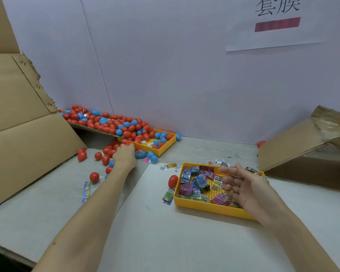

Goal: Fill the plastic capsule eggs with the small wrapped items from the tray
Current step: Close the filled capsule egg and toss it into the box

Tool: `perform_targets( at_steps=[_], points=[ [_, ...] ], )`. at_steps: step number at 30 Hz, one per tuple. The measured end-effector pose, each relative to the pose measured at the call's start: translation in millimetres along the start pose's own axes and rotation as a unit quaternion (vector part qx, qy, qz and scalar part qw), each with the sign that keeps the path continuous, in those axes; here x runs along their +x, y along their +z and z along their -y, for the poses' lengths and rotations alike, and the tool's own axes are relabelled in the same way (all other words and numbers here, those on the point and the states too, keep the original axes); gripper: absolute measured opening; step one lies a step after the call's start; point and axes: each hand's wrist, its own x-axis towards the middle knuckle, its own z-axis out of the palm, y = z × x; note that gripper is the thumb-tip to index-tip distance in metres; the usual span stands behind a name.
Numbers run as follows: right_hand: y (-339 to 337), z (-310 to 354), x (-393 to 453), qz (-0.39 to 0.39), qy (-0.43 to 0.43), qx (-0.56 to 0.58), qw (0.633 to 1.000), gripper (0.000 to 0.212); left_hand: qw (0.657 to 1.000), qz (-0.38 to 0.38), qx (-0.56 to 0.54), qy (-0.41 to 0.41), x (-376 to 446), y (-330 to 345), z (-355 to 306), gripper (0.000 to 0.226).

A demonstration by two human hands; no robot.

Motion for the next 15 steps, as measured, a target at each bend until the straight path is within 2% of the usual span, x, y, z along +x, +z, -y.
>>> perform_targets(
  at_steps=[4,8,10,12,13,15],
  points=[
    [0,0,0,-0.003,0.006,0.009,1.000,0.046,0.997,-0.036,0.068,0.004,-10,-7,-12,0.031],
    [0,1,-1,-0.008,0.009,0.032,0.999,0.045,0.988,-0.124,0.080,0.034,-28,-24,-36,0.036],
    [0,2,-2,-0.010,0.002,0.039,0.999,0.044,0.983,-0.168,-0.022,0.071,-43,-36,-55,0.030],
    [0,2,-2,-0.019,-0.008,0.045,0.999,0.041,0.954,-0.172,-0.212,0.127,-66,-46,-77,0.027],
    [0,2,-3,-0.024,-0.015,0.042,0.999,0.037,0.922,-0.158,-0.318,0.152,-81,-50,-89,0.025],
    [0,0,-4,-0.037,-0.041,-0.001,0.998,0.027,0.840,-0.075,-0.505,0.186,-112,-55,-112,0.023]
  ],
)
